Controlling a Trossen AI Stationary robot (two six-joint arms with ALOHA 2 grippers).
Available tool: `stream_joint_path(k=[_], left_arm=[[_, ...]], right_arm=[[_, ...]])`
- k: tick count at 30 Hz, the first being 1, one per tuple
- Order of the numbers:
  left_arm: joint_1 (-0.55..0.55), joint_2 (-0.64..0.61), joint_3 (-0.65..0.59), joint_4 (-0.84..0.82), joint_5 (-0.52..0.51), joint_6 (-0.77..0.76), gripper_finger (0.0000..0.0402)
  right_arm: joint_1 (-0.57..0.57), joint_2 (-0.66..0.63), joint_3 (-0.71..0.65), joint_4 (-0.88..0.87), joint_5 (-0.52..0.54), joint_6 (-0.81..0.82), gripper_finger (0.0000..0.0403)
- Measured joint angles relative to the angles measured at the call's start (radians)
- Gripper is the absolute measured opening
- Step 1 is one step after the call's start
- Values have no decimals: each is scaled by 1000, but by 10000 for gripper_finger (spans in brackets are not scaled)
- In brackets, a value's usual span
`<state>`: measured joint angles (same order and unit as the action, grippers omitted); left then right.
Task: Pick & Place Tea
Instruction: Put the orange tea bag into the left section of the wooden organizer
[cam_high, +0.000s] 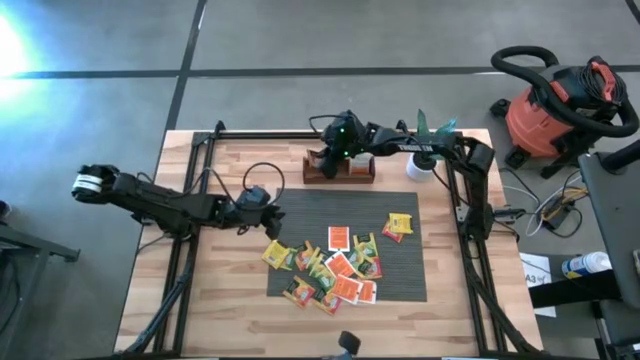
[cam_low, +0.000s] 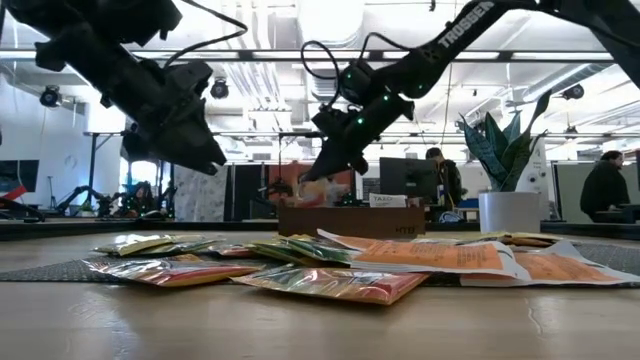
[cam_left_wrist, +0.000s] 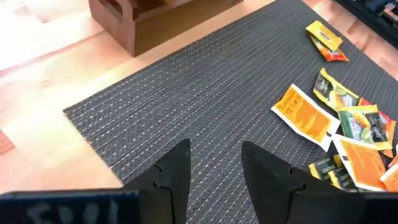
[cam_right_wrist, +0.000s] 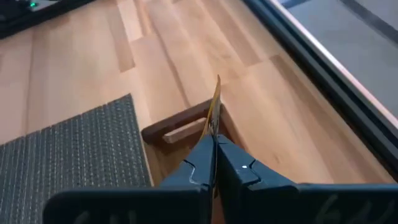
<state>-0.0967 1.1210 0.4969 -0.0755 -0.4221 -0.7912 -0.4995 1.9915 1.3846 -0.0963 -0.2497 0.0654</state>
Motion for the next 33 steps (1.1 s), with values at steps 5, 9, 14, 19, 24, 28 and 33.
stream_joint_path(k=[5, 9, 14, 19, 24, 28, 33], left_arm=[[0, 0, -12, -3, 1, -5, 138], [0, 0, -12, 0, 1, -5, 138], [1, 0, -12, 0, -3, -4, 138], [1, 0, -12, -1, -9, -3, 138], [2, 0, -12, -1, -17, -3, 138], [2, 0, -12, 0, -18, -4, 138], [2, 0, -12, 0, -18, -19, 138]], right_arm=[[4, 23, 1, 68, -14, -40, 8], [-4, 23, 1, 84, 11, -125, 8], [-18, 23, 1, 77, 3, -145, 8], [-18, 23, -2, 77, -45, -145, 8], [-15, 23, -3, 77, -50, -144, 8], [-17, 44, -7, 110, -14, -168, 8], [-20, 82, 6, 123, -61, -98, 8]])
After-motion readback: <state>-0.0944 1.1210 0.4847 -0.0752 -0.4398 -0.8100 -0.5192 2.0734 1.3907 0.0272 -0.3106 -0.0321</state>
